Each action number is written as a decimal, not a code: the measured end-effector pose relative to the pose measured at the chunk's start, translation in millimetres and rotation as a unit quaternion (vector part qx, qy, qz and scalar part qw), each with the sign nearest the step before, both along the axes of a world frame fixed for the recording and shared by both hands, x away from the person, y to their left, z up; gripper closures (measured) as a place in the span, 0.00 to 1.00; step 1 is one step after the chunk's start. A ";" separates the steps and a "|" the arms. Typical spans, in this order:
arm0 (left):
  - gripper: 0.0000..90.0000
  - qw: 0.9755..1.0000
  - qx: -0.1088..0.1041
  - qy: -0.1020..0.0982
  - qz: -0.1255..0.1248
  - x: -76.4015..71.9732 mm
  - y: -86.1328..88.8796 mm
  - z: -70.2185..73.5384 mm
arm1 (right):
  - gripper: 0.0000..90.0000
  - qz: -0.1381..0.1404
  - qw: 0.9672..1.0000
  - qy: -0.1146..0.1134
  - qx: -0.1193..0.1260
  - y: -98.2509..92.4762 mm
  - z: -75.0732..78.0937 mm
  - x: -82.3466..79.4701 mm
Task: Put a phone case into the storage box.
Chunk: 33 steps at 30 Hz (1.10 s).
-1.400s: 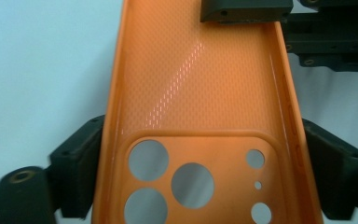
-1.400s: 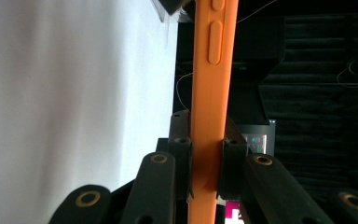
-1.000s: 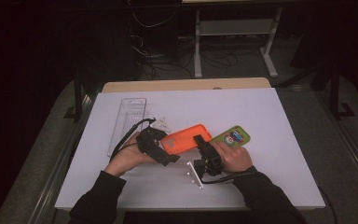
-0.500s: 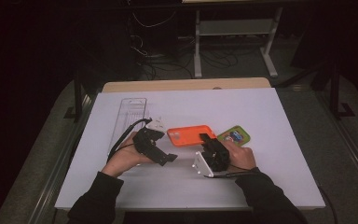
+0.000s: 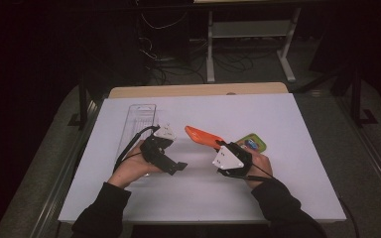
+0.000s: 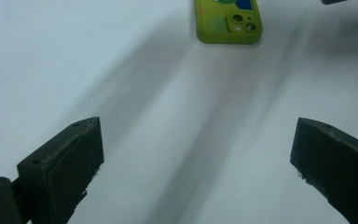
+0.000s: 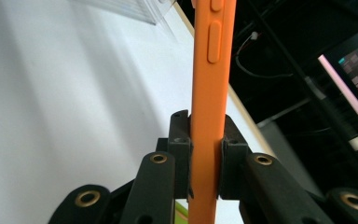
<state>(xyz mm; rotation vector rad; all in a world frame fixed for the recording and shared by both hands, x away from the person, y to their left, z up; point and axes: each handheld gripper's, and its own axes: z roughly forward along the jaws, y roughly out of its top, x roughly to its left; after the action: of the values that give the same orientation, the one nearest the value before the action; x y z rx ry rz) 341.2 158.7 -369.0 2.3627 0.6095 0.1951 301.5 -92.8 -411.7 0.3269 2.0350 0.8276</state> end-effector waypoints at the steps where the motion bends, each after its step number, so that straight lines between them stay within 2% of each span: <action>1: 0.02 1.000 0.000 -0.001 0.001 0.2 0.3 0.0 | 0.86 -0.001 1.000 0.011 0.012 -1.3 1.0 0.9; 5: 0.02 1.000 -0.010 0.002 0.010 0.5 1.6 0.3 | 0.86 -0.004 0.997 0.051 0.057 -7.2 4.5 5.5; 6: 0.02 1.000 -0.012 0.003 0.012 0.4 1.7 0.2 | 0.86 -0.006 0.994 0.069 0.080 -7.5 4.7 5.8; 8: 0.02 1.000 -0.011 0.003 0.011 1.0 2.4 0.0 | 0.86 -0.003 0.990 0.091 0.103 -10.7 6.1 9.0; 12: 0.02 1.000 -0.013 0.005 0.015 1.3 2.9 -0.3 | 0.86 -0.008 0.979 0.136 0.150 -16.4 7.3 13.8; 13: 0.02 1.000 -0.013 0.005 0.016 1.4 3.0 -0.2 | 0.86 -0.014 0.974 0.153 0.167 -17.2 8.0 14.0; 14: 0.02 1.000 -0.015 0.005 0.017 1.3 3.0 -0.3 | 0.86 -0.012 0.972 0.160 0.173 -19.5 8.1 15.9; 16: 0.03 1.000 -0.015 0.005 0.016 1.9 3.6 0.2 | 0.86 -0.016 0.964 0.181 0.195 -22.7 8.4 18.3; 18: 0.04 1.000 -0.019 0.004 0.020 2.5 4.5 -0.2 | 0.86 -0.016 0.957 0.195 0.212 -26.2 8.2 22.8; 19: 0.04 1.000 -0.020 0.003 0.021 3.4 5.5 -0.1 | 0.86 -0.018 0.952 0.210 0.224 -27.6 7.9 24.4; 20: 0.04 0.999 -0.024 0.003 0.025 3.8 6.0 -0.6 | 0.86 -0.022 0.943 0.228 0.240 -27.8 7.2 24.8; 21: 0.04 0.999 -0.028 0.003 0.026 4.5 6.6 -0.8 | 0.86 -0.024 0.937 0.241 0.254 -28.3 6.7 25.3; 22: 0.04 0.999 -0.028 0.002 0.027 5.1 7.3 -0.8 | 0.86 -0.025 0.931 0.250 0.265 -28.9 5.8 26.4; 23: 0.04 0.999 -0.036 0.004 0.033 5.0 7.0 -1.5 | 0.86 -0.026 0.927 0.254 0.273 -29.5 5.1 27.4; 25: 0.04 0.999 -0.037 0.001 0.032 6.4 8.2 -0.5 | 0.86 -0.027 0.921 0.263 0.288 -30.1 3.8 28.7; 27: 0.03 0.998 -0.050 0.003 0.039 6.6 8.2 0.4 | 0.86 -0.027 0.917 0.267 0.296 -30.6 2.8 29.8; 28: 0.03 0.997 -0.068 0.005 0.048 6.5 6.9 0.4 | 0.86 -0.027 0.916 0.268 0.298 -30.4 2.6 29.9; 30: 0.02 0.995 -0.081 0.005 0.052 8.9 7.0 3.0 | 0.86 -0.029 0.914 0.271 0.301 -29.7 2.5 29.6; 31: 0.02 0.994 -0.095 0.009 0.057 10.3 5.4 4.6 | 0.86 -0.029 0.912 0.274 0.304 -29.1 2.5 29.1; 33: 0.00 0.993 -0.101 0.006 0.057 12.1 3.7 6.3 | 0.86 -0.025 0.910 0.274 0.310 -28.0 2.5 29.6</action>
<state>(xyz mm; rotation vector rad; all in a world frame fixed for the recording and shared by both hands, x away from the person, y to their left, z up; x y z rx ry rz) 353.3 162.4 -362.7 2.1379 0.7348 0.1624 331.1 -120.8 -409.2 1.0642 2.1926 1.4702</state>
